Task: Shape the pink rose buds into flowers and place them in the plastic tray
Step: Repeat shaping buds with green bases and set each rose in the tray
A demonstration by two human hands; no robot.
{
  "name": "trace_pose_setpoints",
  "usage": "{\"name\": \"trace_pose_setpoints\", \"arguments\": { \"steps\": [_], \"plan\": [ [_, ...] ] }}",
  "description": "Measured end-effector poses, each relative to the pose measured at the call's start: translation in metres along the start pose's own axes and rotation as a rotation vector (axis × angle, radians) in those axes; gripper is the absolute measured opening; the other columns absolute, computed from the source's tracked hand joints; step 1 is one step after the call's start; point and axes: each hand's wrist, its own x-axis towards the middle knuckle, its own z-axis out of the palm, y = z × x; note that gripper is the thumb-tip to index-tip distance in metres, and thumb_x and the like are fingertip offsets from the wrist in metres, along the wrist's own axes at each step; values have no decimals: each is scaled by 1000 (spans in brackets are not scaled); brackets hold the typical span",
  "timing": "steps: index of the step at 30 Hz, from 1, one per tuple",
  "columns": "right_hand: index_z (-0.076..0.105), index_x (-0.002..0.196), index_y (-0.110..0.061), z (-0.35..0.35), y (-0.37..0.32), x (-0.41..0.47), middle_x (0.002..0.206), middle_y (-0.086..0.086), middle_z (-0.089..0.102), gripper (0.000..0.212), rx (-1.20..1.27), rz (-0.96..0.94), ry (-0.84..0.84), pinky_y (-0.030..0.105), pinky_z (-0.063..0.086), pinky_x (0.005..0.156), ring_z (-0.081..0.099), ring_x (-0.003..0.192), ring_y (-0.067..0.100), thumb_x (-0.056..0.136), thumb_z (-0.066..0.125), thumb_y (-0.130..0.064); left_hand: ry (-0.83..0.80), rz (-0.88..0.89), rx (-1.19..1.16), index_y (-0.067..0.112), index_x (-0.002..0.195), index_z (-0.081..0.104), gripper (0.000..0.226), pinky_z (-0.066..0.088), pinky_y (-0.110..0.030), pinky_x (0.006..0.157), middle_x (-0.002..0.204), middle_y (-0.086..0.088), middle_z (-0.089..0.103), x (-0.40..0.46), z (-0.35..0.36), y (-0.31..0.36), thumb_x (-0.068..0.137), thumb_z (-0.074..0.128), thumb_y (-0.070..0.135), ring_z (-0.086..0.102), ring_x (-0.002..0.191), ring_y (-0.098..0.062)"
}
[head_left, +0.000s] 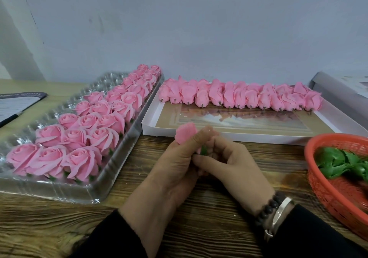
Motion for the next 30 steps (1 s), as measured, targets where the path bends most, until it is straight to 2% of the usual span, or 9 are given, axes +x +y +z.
{"name": "trace_pose_setpoints", "arguments": {
  "steps": [2,5,9,11,16,20,24,27,30],
  "plan": [
    [63,78,-7,-1,-1,-1,55,-1,58,4,24,31,-63,14,45,57,56,54,5,81,66,-7,-3,3,69,0,92,68,50,33,-31,56,97,-18,47,-1,-1,2,55,79,31,40,86,-31],
    [62,87,-9,1,1,0,68,0,58,8,-9,12,-35,16,47,61,56,65,7,81,64,-5,71,103,190,-12,98,61,57,41,-39,69,87,-22,54,0,-4,1,62,75,30,51,82,-33],
    [56,101,-21,-3,4,1,85,-2,59,34,-9,-108,146,11,45,69,56,77,4,82,59,8,135,302,518,1,83,69,17,56,-36,67,80,-18,71,0,-9,3,73,72,14,67,76,-29],
    [53,109,-32,-8,4,0,98,-5,58,42,-134,-192,154,9,42,79,57,92,6,80,65,-4,148,353,707,12,77,69,4,54,-33,64,70,-9,68,1,-9,3,77,70,8,63,68,-21],
    [51,119,-44,-13,4,1,107,-14,52,50,-487,-320,45,6,35,86,50,101,-2,75,65,-26,90,409,959,6,92,71,15,52,-37,81,87,-8,72,3,-8,2,77,69,5,66,86,-24],
    [64,104,-36,-13,4,1,100,-16,55,31,-472,-325,32,8,38,83,53,99,0,77,66,-21,58,425,1084,14,96,71,25,51,-24,79,88,0,72,0,-8,3,74,72,4,66,86,-11],
    [66,84,-30,-14,5,3,88,-15,56,16,-423,-322,85,9,39,76,55,84,2,73,68,-19,15,400,1051,10,104,62,38,51,-35,82,92,-5,68,1,-6,3,69,71,0,63,90,-20],
    [63,79,-35,-16,3,3,86,-14,54,20,-433,-345,101,8,39,74,54,79,2,73,67,-16,39,329,1013,19,121,48,64,49,-30,81,93,-1,57,2,-11,3,64,76,5,55,80,-12],
    [63,79,-36,-16,1,1,89,-15,54,19,-487,-373,61,8,38,76,54,84,0,75,66,-17,47,272,1030,18,115,49,60,51,-36,84,99,-6,61,2,-13,5,64,79,11,60,88,-18]
  ]
}}
